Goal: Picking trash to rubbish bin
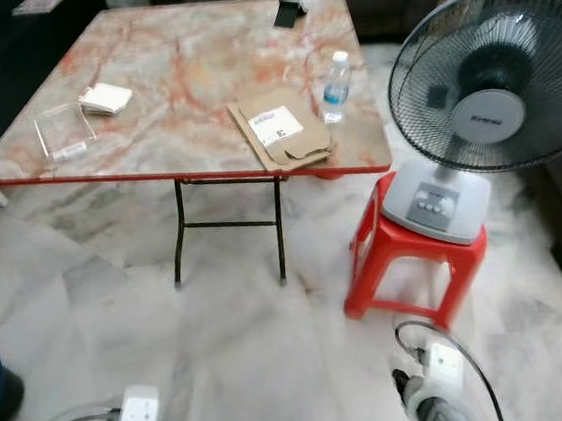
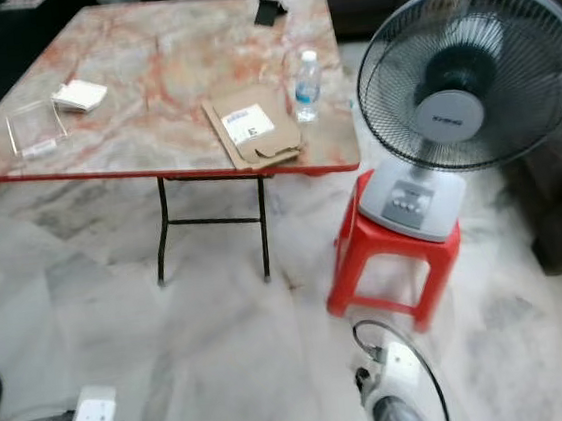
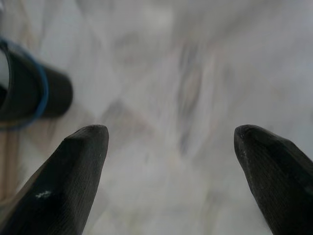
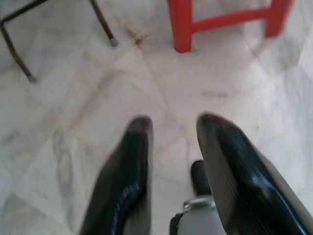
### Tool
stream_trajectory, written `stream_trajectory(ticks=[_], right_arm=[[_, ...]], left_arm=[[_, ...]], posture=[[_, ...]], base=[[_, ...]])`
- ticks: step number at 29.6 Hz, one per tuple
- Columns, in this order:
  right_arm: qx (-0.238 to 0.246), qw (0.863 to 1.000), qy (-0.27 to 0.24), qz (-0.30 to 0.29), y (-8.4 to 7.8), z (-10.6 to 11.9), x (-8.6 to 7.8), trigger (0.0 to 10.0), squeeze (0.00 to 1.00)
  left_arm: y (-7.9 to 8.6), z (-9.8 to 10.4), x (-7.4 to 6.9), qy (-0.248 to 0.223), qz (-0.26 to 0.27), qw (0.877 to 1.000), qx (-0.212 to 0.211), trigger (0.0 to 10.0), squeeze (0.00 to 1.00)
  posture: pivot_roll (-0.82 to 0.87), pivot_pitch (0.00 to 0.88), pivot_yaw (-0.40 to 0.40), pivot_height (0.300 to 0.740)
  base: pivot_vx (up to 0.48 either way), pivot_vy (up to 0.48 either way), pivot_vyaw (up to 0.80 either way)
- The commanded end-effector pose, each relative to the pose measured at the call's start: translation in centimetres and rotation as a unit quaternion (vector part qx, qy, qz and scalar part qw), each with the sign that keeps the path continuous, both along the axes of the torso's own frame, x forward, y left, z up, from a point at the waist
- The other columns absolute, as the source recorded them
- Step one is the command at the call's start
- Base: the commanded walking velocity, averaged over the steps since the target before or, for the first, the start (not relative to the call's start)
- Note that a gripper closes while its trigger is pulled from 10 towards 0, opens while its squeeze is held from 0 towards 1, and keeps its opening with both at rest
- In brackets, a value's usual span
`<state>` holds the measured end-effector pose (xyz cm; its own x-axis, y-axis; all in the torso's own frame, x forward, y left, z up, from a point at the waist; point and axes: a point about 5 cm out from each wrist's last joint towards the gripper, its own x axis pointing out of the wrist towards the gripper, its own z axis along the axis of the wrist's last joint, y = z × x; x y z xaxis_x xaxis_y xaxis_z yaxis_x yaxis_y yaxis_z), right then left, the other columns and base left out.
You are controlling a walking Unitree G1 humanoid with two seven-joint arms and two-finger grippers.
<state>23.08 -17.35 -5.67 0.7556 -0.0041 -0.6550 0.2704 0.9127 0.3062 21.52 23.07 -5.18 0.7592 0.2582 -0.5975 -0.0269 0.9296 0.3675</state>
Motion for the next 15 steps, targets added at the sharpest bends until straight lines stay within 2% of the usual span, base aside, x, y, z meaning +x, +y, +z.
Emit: stream_trajectory(ticks=[1,2,4,6,7,8,10,11,13,15], right_arm=[[0.002,0.999,-0.032,0.009,0.4,0.8,1.1,10.0,0.00],[0.002,0.999,-0.032,0.009,0.4,0.8,1.1,10.0,0.00],[-0.002,0.999,-0.050,0.022,0.6,1.4,1.8,10.0,0.00],[-0.009,0.995,-0.086,0.043,0.9,2.5,3.1,10.0,0.00],[-0.008,0.990,-0.128,0.051,1.2,3.9,4.6,10.0,0.00],[-0.010,0.986,-0.153,0.061,1.4,4.8,5.4,10.0,0.00],[-0.016,0.979,-0.189,0.079,1.8,6.1,6.5,10.0,0.00],[-0.011,0.970,-0.230,0.083,2.2,7.6,7.8,10.0,0.00],[-0.005,0.961,-0.262,0.083,2.5,9.0,8.7,10.0,0.00],[-0.002,0.941,-0.321,0.103,3.5,11.5,10.3,10.0,0.00]], left_arm=[[0.6,0.6,0.3,-0.027,0.008,1.000,0.001,10.0,0.00],[0.6,0.6,0.3,-0.027,0.008,1.000,0.001,10.0,0.00],[0.3,1.3,1.3,-0.056,0.003,0.998,-0.004,10.0,0.00],[-0.3,2.8,3.0,-0.109,-0.006,0.994,-0.007,10.0,0.00],[-0.8,4.4,4.6,-0.161,-0.014,0.987,-0.014,10.0,0.00],[-1.2,5.4,5.5,-0.187,-0.024,0.982,-0.016,10.0,0.00],[-1.8,6.6,6.5,-0.219,-0.039,0.975,-0.020,10.0,0.00],[-2.3,8.1,7.6,-0.253,-0.048,0.966,-0.024,10.0,0.00],[-2.7,9.4,8.5,-0.280,-0.056,0.958,-0.028,10.0,0.00],[-4.0,11.7,9.8,-0.326,-0.086,0.941,-0.030,10.0,0.00]], posture=[[0.13,0.148,0.010,0.740],[0.13,0.148,0.010,0.740],[0.12,0.148,0.011,0.740],[0.12,0.148,0.007,0.740],[0.12,0.151,0.004,0.740],[0.12,0.150,0.004,0.740],[0.12,0.150,0.003,0.740],[0.12,0.153,0.001,0.740],[0.12,0.153,0.000,0.740],[0.12,0.151,0.001,0.740]], base=[[0.000,0.000,0.00],[0.000,0.000,0.00],[0.000,0.000,0.00],[0.000,0.000,0.00],[0.000,0.000,0.00],[0.000,0.000,0.00],[0.000,0.000,0.00],[0.000,0.000,0.00],[0.000,0.000,0.00],[0.000,0.000,0.00]])
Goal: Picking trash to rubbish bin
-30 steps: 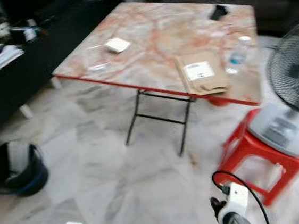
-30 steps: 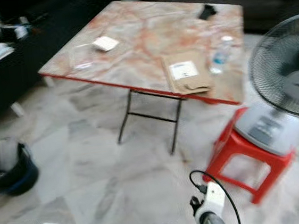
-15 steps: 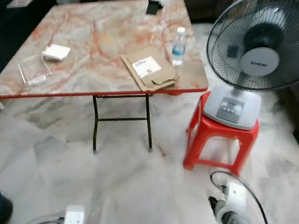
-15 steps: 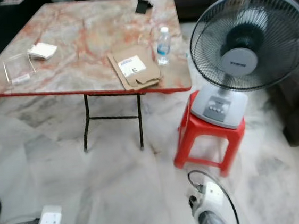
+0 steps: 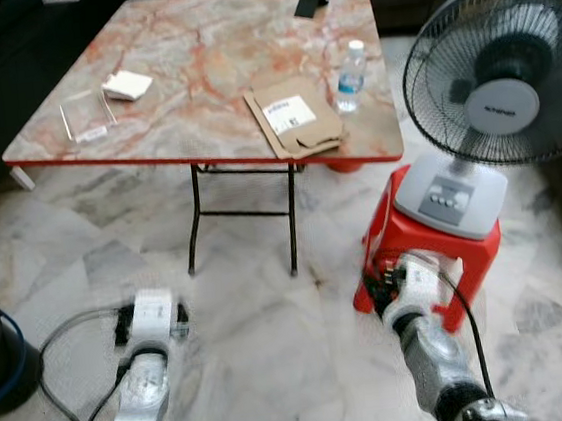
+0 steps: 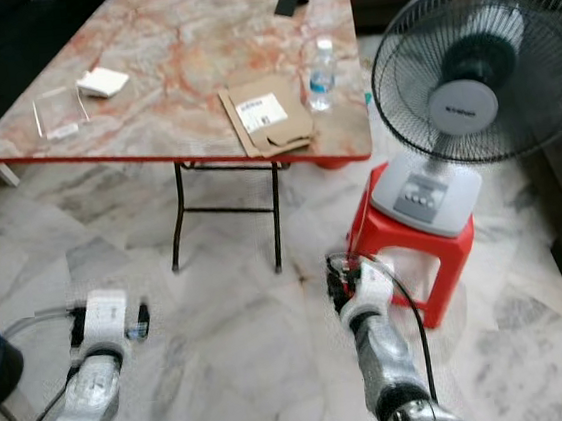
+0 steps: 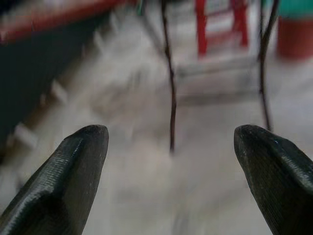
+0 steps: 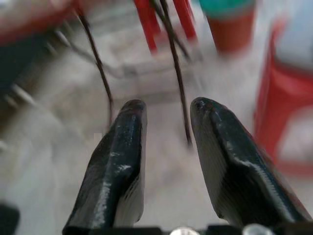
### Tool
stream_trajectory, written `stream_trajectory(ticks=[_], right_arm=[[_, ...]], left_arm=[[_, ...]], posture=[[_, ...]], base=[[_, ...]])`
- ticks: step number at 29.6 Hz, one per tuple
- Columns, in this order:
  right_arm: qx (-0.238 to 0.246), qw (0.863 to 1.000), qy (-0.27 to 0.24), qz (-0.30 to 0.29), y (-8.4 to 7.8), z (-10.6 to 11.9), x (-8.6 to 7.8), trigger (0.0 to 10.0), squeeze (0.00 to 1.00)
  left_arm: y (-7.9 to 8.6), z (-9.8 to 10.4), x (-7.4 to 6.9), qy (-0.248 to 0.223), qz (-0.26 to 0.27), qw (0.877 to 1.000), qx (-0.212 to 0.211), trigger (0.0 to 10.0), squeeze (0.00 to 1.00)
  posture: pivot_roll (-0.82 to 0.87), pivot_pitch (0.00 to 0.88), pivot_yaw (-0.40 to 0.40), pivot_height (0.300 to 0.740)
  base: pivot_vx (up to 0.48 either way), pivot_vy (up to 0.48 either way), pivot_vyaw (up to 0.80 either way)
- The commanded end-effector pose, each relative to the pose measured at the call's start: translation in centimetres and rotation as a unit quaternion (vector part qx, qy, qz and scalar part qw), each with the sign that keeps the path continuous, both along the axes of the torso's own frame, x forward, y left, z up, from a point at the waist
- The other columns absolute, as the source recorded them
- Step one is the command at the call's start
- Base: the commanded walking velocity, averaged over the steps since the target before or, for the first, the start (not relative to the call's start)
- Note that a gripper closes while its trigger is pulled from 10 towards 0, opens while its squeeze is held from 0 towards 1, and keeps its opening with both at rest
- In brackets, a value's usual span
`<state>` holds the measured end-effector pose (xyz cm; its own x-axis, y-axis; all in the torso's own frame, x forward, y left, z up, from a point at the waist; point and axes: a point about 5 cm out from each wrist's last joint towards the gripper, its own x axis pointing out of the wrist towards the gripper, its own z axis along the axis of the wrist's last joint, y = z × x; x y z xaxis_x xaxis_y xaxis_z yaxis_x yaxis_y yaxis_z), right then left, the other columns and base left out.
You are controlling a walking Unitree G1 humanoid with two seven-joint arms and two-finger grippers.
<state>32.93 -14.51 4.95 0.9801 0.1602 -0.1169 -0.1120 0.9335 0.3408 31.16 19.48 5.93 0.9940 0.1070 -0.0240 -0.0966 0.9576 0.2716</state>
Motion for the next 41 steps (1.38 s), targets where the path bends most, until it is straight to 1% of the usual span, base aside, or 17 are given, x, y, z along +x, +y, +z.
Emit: stream_trajectory(ticks=[1,2,3,4,7,8,9,10,12,14,18,23,25,32,40,41], right_arm=[[0.004,0.999,-0.041,0.018,0.9,1.5,0.7,10.0,0.00],[0.006,0.997,-0.070,0.030,1.7,2.9,1.5,10.0,0.00],[0.006,0.996,-0.085,0.035,2.0,3.6,1.8,10.0,0.00],[0.005,0.995,-0.096,0.038,2.2,4.1,1.9,10.0,0.00],[0.004,0.994,-0.103,0.040,2.3,4.4,2.1,10.0,0.00],[0.007,0.991,-0.130,0.043,2.9,5.8,2.6,10.0,0.00],[0.015,0.983,-0.177,0.045,3.9,8.2,3.3,10.0,0.00],[0.017,0.981,-0.187,0.046,4.1,8.7,3.4,10.0,0.00],[0.023,0.980,-0.192,0.047,4.3,9.0,3.4,10.0,0.00],[0.021,0.978,-0.200,0.057,5.1,9.5,3.4,10.0,0.00],[0.021,0.977,-0.202,0.069,5.8,9.6,3.4,10.0,0.00],[0.019,0.977,-0.202,0.070,5.9,9.7,3.3,10.0,0.00],[0.014,0.976,-0.208,0.070,5.8,10.1,3.4,10.0,0.00],[0.014,0.975,-0.213,0.067,5.6,10.6,3.7,10.0,0.00],[-0.010,0.972,-0.223,0.078,6.0,10.8,3.6,10.0,0.00],[-0.022,0.971,-0.224,0.081,6.1,10.7,3.5,10.0,0.00]], left_arm=[[-0.7,1.1,0.5,-0.024,-0.021,1.000,0.002,10.0,0.00],[-1.4,2.4,1.2,-0.049,-0.024,0.998,-0.010,10.0,0.00],[-1.8,3.1,1.5,-0.062,-0.026,0.998,-0.015,10.0,0.00],[-2.0,3.5,1.7,-0.071,-0.027,0.997,-0.018,10.0,0.00],[-2.1,3.9,1.8,-0.077,-0.029,0.996,-0.019,10.0,0.00],[-2.9,5.0,2.1,-0.098,-0.042,0.994,-0.023,10.0,0.00],[-4.2,6.9,2.5,-0.134,-0.058,0.989,-0.038,10.0,0.00],[-4.5,7.3,2.5,-0.142,-0.061,0.987,-0.042,10.0,0.00],[-4.5,7.5,2.4,-0.144,-0.060,0.987,-0.047,10.0,0.00],[-4.6,7.7,2.4,-0.143,-0.058,0.987,-0.050,10.0,0.00],[-4.6,7.9,2.3,-0.145,-0.062,0.986,-0.050,10.0,0.00],[-4.4,8.2,2.1,-0.145,-0.060,0.986,-0.048,10.0,0.00],[-4.3,8.5,2.1,-0.147,-0.058,0.986,-0.048,10.0,0.00],[-4.4,8.8,2.2,-0.150,-0.056,0.986,-0.051,10.0,0.00],[-4.0,8.7,2.1,-0.147,-0.043,0.986,-0.060,10.0,0.00],[-3.9,8.8,2.1,-0.148,-0.041,0.986,-0.059,10.0,0.00]], posture=[[0.12,0.151,0.001,0.740],[0.11,0.148,-0.001,0.740],[0.11,0.148,-0.001,0.740],[0.11,0.148,-0.001,0.740],[0.11,0.148,-0.001,0.740],[0.11,0.144,-0.001,0.740],[0.10,0.143,-0.002,0.740],[0.10,0.143,-0.002,0.740],[0.10,0.139,-0.003,0.740],[0.10,0.136,-0.003,0.740],[0.11,0.127,-0.006,0.740],[0.11,0.122,-0.007,0.740],[0.11,0.117,-0.007,0.740],[0.11,0.111,-0.009,0.740],[0.12,0.118,-0.011,0.740],[0.12,0.123,-0.010,0.740]], base=[[0.000,0.000,0.00],[0.000,0.000,0.00],[0.000,0.000,0.00],[0.000,0.000,0.00],[0.000,0.000,0.00],[0.000,0.000,0.00],[0.000,0.000,0.00],[0.000,0.000,0.00],[0.000,0.000,0.00],[0.000,0.000,0.00],[0.000,0.000,0.00],[0.000,0.000,0.00],[0.000,0.000,0.00],[0.000,0.000,0.00],[0.000,0.000,0.06],[0.000,0.000,0.80]])
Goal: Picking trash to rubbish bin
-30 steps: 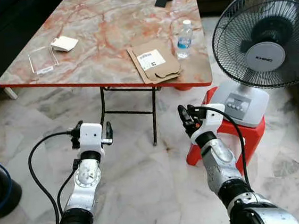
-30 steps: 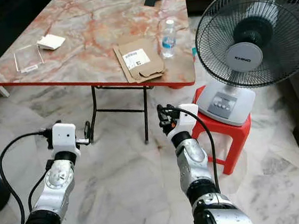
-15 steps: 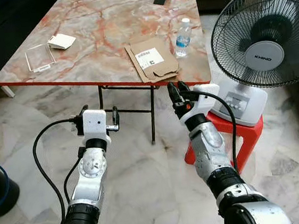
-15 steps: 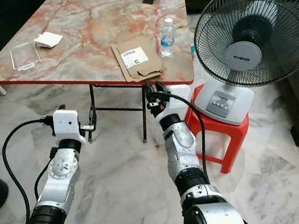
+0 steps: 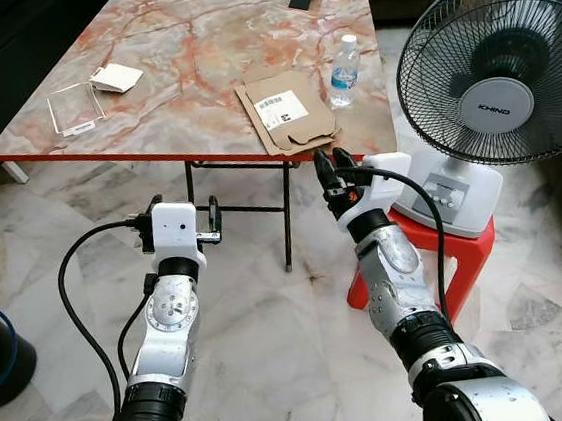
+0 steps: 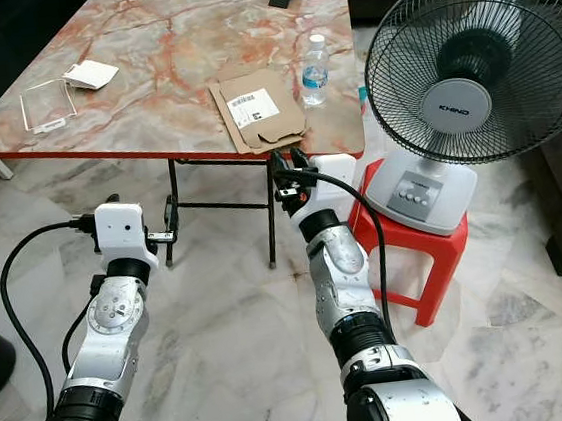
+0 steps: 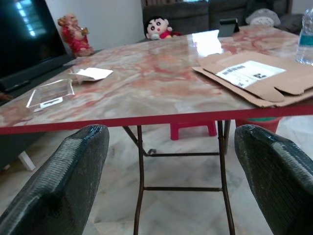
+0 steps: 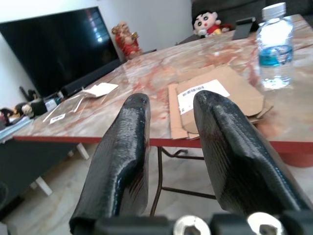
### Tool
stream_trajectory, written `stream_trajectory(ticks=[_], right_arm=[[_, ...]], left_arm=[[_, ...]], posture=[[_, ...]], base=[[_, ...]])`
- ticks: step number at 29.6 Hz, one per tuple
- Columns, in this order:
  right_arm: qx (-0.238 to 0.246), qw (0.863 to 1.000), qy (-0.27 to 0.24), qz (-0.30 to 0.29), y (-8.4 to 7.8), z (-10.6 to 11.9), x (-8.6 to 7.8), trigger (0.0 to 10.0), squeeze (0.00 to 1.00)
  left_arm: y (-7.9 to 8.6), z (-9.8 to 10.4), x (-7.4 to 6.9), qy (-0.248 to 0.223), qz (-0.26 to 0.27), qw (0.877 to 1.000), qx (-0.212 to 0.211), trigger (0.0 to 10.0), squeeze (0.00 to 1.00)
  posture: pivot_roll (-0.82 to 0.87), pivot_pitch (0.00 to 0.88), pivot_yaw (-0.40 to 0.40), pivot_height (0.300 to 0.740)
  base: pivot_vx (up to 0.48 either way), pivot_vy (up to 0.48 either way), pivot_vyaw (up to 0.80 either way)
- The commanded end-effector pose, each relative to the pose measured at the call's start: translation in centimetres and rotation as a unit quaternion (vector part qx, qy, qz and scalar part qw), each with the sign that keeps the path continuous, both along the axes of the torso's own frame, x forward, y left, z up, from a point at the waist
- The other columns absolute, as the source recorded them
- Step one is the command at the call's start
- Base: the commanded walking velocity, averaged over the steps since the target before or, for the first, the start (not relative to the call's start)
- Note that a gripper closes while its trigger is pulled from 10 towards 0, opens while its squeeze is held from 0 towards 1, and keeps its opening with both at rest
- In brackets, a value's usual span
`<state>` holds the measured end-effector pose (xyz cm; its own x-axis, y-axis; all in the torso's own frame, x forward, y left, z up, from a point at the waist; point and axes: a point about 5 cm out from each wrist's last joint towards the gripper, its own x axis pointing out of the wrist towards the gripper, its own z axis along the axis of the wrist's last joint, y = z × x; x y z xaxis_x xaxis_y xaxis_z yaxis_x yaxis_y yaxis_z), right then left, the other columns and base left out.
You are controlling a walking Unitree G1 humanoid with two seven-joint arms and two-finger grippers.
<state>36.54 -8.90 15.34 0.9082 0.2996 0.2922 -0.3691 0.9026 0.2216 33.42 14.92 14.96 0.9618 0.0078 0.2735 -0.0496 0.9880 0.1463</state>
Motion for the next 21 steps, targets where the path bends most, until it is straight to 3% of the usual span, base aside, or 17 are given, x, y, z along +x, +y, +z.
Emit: stream_trajectory(ticks=[1,8,21], right_arm=[[-0.015,1.000,-0.012,0.007,0.50,0.32,-0.15,10.0,0.00],[-0.013,1.000,-0.008,0.010,0.64,0.10,-0.25,10.0,0.00],[0.009,1.000,0.008,0.013,0.56,-0.07,-0.11,10.0,0.00]], left_arm=[[0.68,-0.20,-0.19,0.006,0.014,1.000,-0.009,10.0,0.00],[0.82,-0.07,-0.17,0.006,0.016,1.000,-0.009,10.0,0.00],[0.38,0.12,-0.16,0.001,0.006,1.000,-0.006,10.0,0.00]], posture=[[0.12,0.123,-0.010,0.740],[0.12,0.134,-0.009,0.740],[0.12,0.142,-0.008,0.740]], base=[[0.000,0.000,0.80],[0.000,0.000,0.77],[0.000,0.000,0.00]])
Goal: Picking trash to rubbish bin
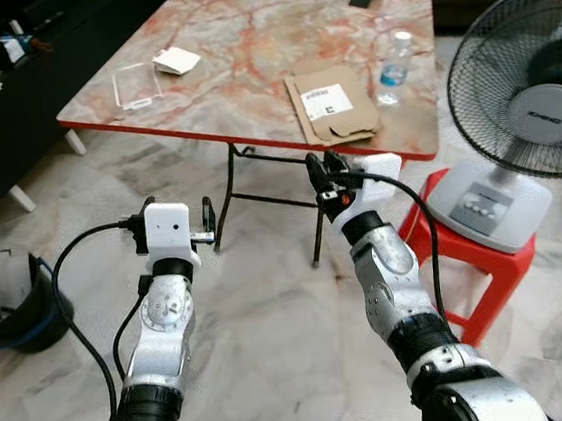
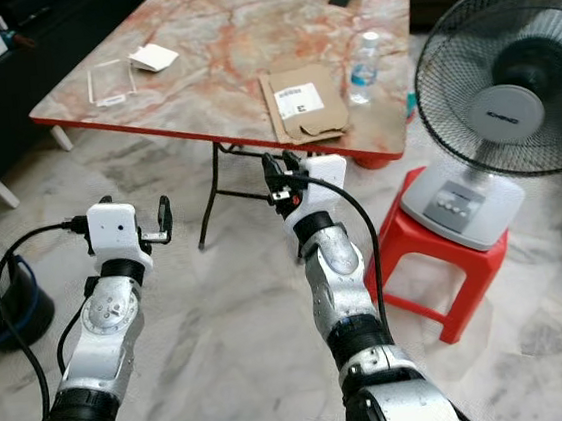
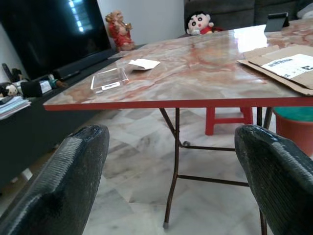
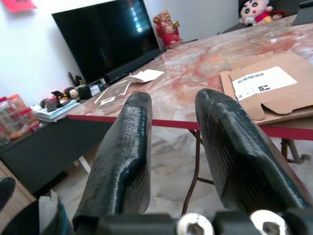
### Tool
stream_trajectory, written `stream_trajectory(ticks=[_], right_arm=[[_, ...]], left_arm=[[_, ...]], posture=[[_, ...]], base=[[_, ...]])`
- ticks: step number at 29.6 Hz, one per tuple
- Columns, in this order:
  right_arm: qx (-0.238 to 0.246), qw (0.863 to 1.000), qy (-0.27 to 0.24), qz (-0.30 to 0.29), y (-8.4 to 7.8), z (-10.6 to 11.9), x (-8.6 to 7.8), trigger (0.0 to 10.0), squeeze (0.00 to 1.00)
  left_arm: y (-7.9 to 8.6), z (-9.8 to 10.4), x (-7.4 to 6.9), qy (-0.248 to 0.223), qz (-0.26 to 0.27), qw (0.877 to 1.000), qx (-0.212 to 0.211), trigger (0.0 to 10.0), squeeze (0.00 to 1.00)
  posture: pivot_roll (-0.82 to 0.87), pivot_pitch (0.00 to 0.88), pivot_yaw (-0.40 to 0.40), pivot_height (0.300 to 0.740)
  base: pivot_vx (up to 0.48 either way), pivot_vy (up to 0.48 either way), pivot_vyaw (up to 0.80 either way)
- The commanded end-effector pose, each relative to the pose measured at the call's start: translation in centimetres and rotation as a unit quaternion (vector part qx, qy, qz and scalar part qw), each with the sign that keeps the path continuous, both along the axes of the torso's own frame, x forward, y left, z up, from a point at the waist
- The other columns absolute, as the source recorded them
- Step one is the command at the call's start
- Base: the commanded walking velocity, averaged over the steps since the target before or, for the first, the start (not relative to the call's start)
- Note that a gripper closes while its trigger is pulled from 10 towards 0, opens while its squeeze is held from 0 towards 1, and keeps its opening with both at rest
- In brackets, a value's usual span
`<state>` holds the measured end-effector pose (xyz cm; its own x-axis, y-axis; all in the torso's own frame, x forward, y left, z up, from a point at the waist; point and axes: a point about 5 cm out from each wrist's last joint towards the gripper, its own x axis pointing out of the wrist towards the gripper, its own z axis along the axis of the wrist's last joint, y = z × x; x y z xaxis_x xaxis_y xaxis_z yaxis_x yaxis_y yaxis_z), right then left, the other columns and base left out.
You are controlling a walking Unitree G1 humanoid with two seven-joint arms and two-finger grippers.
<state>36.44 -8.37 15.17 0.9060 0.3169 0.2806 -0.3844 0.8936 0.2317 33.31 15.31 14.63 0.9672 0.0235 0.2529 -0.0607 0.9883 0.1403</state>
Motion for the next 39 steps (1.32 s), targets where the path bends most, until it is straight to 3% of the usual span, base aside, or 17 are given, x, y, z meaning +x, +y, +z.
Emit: stream_trajectory(ticks=[1,28,29,30,39], right_arm=[[0.011,1.000,0.003,0.001,0.00,0.06,0.00,10.0,0.98],[0.001,1.000,0.002,0.008,0.32,0.11,-0.01,10.0,1.00],[-0.001,1.000,0.003,0.009,0.39,0.10,-0.01,10.0,0.76],[-0.005,1.000,0.004,0.012,0.49,0.07,-0.03,10.0,0.00],[-0.021,1.000,-0.001,0.019,0.71,0.12,-0.08,10.0,0.00]], left_arm=[[-0.04,0.45,-0.04,-0.009,-0.001,1.000,-0.003,10.0,0.00],[0.05,0.52,-0.02,-0.008,0.008,1.000,-0.011,10.0,0.00],[0.06,0.52,-0.01,-0.007,0.009,1.000,-0.011,10.0,0.00],[0.08,0.50,-0.02,-0.007,0.010,1.000,-0.012,10.0,0.00],[0.32,0.48,0.02,-0.004,0.019,1.000,-0.016,10.0,0.00]], posture=[[0.12,0.142,-0.009,0.740],[0.12,0.142,-0.014,0.740],[0.12,0.143,-0.014,0.740],[0.12,0.144,-0.014,0.740],[0.12,0.145,-0.017,0.740]], base=[[0.000,0.000,0.00],[0.000,0.000,0.00],[0.000,0.000,0.00],[0.000,0.000,0.00],[0.000,0.206,0.00]])
